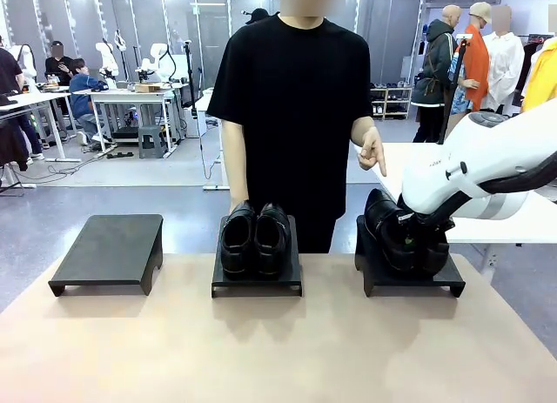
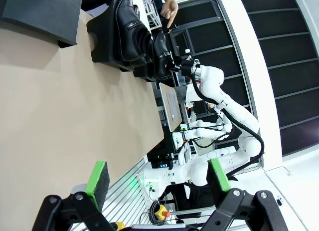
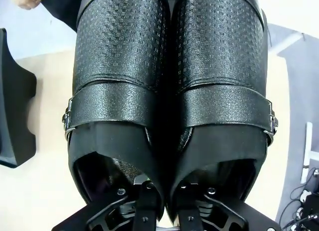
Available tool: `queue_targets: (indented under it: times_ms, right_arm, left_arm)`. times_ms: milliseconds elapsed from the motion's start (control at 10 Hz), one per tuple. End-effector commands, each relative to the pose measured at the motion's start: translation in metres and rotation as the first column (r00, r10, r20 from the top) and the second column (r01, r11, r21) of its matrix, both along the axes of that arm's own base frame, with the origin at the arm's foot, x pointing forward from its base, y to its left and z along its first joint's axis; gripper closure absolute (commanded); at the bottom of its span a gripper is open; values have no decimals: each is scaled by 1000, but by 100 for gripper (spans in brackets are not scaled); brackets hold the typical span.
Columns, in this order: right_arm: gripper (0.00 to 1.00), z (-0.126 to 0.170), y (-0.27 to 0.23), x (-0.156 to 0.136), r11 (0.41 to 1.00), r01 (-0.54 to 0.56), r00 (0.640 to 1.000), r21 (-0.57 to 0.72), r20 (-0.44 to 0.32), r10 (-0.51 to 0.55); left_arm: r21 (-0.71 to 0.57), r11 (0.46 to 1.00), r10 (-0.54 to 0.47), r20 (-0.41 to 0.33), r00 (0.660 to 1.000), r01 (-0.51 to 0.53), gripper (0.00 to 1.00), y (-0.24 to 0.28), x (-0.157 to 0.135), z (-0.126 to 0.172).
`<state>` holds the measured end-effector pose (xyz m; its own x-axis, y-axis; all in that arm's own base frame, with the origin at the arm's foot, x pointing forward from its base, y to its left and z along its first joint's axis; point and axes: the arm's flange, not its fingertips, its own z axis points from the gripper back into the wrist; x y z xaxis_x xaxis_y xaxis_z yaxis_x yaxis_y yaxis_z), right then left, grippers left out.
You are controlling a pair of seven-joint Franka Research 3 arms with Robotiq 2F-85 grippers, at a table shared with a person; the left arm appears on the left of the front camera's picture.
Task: Place the shoes on the stand as instructed by the person.
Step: Pick up another pair of Shoes and place it on the Shoes Stand indicated by the person.
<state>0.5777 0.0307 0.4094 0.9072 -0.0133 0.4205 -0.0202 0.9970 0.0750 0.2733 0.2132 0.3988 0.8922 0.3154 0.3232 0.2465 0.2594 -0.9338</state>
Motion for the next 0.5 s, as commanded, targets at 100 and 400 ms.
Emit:
queue_targets:
  times_ms: [100,400]
  right_arm:
    - [78,6,2,9,999,31,997,-8,68,-31]
    - [23,3,-2,12,998,62,996,0,66,-62]
  left_arm:
    - [1,1000,-16,12,1000,16,0,2,-2,3]
    - [1,1000,-16,12,1000,16,0,2,-2,3]
